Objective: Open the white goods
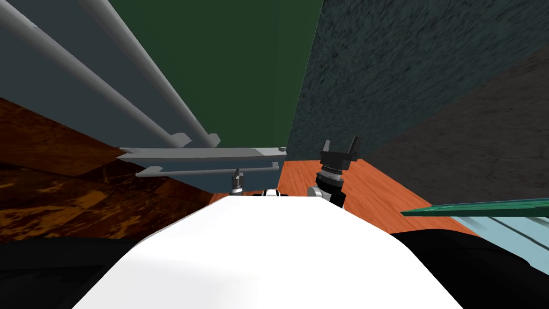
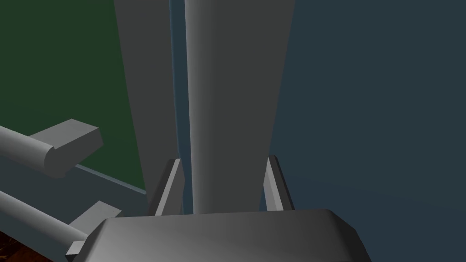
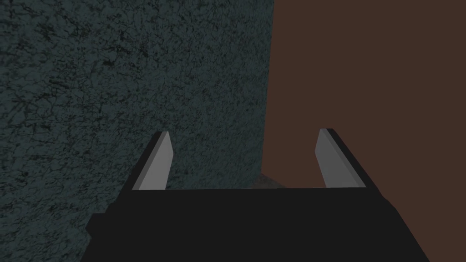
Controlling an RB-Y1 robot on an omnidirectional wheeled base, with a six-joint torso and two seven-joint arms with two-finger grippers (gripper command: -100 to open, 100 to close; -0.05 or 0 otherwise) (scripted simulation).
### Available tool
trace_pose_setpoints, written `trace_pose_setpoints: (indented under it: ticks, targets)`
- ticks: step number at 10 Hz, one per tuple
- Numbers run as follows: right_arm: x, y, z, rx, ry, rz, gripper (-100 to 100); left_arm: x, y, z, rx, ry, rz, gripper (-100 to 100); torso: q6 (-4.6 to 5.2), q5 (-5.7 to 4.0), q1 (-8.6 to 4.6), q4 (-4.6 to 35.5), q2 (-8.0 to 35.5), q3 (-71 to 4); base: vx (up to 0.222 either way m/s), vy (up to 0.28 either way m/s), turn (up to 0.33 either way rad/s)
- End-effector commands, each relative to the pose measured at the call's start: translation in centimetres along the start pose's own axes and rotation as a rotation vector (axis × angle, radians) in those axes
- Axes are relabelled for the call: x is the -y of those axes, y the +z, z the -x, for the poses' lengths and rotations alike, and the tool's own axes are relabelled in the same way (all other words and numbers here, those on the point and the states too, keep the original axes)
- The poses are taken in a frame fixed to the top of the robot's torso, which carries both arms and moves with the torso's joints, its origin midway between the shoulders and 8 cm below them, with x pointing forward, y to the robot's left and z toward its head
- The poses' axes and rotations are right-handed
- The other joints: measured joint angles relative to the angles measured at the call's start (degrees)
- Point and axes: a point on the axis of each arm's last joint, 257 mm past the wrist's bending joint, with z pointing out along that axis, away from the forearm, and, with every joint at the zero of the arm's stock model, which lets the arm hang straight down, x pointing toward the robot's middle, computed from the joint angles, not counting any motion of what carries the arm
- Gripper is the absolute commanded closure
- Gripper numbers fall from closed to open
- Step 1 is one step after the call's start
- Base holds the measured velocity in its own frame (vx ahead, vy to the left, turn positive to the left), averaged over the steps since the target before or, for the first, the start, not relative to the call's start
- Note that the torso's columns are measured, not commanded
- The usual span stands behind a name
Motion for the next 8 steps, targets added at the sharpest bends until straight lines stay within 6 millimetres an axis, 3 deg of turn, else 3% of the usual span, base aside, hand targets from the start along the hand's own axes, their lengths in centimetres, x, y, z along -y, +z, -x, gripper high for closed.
trace_pose_setpoints:
  ticks: [1,3,6,8]
  targets:
    - [0.0,0.0,0.0,0.000,0.000,0.000,0,0.5,1.0,-0.5,-0.014,-0.008,0.009,100,0.03,-0.08,-0.12,0.07,-0.04,-0.05,-0.207,-0.023,0.019]
    - [0.0,0.0,0.0,0.000,0.000,0.000,0,0.0,0.6,-0.3,-0.011,-0.003,0.029,100,0.06,-0.22,-0.23,0.21,-0.16,-0.17,-0.142,-0.011,0.012]
    - [0.0,0.0,0.0,0.000,0.000,0.000,0,-1.7,2.6,0.6,0.005,0.022,0.027,100,-0.09,-0.02,0.14,-0.07,-0.51,-0.31,-0.140,0.001,-0.028]
    - [0.0,0.0,0.0,0.000,0.000,0.000,0,-2.6,3.6,0.0,-0.008,0.017,0.030,100,-0.16,0.05,0.33,-0.11,-0.45,-0.24,-0.111,0.011,-0.006]
